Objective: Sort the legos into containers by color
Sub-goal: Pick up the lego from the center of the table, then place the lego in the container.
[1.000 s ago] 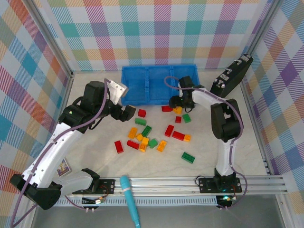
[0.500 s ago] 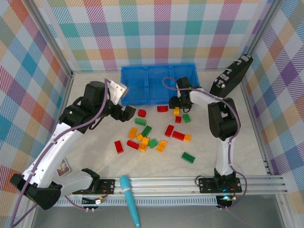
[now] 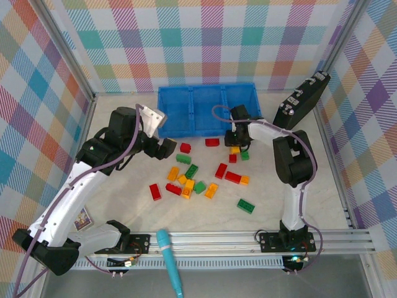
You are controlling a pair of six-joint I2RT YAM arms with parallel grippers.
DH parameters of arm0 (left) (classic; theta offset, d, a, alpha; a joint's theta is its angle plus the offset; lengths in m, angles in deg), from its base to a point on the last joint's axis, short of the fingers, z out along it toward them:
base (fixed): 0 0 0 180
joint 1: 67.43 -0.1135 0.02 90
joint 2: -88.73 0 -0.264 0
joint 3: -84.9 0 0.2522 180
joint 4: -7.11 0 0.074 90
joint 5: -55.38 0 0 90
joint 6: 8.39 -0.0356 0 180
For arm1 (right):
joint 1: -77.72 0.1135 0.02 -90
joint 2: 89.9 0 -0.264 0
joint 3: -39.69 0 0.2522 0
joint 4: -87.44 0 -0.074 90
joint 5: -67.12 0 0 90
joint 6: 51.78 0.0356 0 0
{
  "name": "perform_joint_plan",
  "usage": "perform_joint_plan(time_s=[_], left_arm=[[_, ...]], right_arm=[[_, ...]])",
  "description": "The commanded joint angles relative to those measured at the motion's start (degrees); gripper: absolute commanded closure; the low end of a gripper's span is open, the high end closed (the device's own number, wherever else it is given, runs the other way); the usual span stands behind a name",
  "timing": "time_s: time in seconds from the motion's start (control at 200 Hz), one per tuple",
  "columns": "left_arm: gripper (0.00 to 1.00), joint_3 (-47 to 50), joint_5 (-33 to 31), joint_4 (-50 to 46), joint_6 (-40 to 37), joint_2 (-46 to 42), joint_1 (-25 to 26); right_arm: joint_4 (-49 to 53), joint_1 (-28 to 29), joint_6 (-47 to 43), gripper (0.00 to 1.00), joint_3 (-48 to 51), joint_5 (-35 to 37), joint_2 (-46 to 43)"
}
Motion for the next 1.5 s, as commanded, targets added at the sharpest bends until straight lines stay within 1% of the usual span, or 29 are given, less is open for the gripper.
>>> perform_joint_plan(time_s=[0.0, 0.15, 0.3, 0.44, 0.55, 0.67, 0.815, 0.925, 1.07, 1.175, 1.33, 1.38, 1.495], left_arm=[[0.0, 0.47, -0.53, 1.14, -0.88, -1.69, 0.71], [0.0, 0.66, -0.83, 1.43, -0.88, -2.44, 0.71], [0.0, 0.98, -1.35, 1.58, -1.05, -2.91, 0.75], [0.0, 1.1, -2.02, 1.62, -1.23, -3.31, 0.78], [0.0, 1.14, -2.42, 1.6, -1.4, -3.4, 0.71], [0.0, 1.28, -3.04, 1.58, -1.58, -3.51, 0.71], [0.0, 1.58, -3.61, 1.8, -1.76, -3.76, 0.71], [0.0, 1.67, -3.81, 1.82, -1.85, -3.76, 0.75], [0.0, 1.8, -3.9, 1.89, -1.85, -3.22, 0.71], [0.0, 1.95, -3.9, 2.02, -1.94, -2.86, 0.71], [0.0, 2.1, -3.74, 2.11, -1.94, -2.47, 0.71], [0.0, 2.19, -3.6, 2.19, -1.93, -2.33, 0.71], [0.0, 2.11, -3.39, 2.11, -1.89, -1.97, 0.71]], right_arm=[[4.11, 0.97, 1.08, 0.67, 1.31, -0.66, -4.11], [7.25, 2.23, -0.47, 0.69, -1.65, 1.14, -7.66], [10.35, 3.45, -3.16, 0.7, -9.8, 3.5, -8.62], [10.71, 4.04, -5.78, 0.7, -18.44, 4.47, -6.79], [9.92, 4.63, -8.04, 0.7, -25.44, 4.83, -3.35], [5.88, 6.01, -11.45, 0.69, -31.12, 5.26, 0.93], [4.16, 7.61, -15.5, 0.7, -39.52, 6.93, 8.38], [2.52, 8.32, -17.68, 0.7, -44.03, 8.26, 13.83], [6.07, 8.6, -17.73, 0.7, -53.11, 8.98, 21.85], [6.34, 8.81, -17.09, 0.69, -55.04, 9.18, 24.98], [6.61, 8.81, -15.83, 0.69, -54.44, 10.71, 27.02], [6.51, 8.81, -15.56, 0.67, -53.59, 10.72, 27.01], [6.32, 8.81, -15.34, 0.58, -51.57, 10.89, 26.08]])
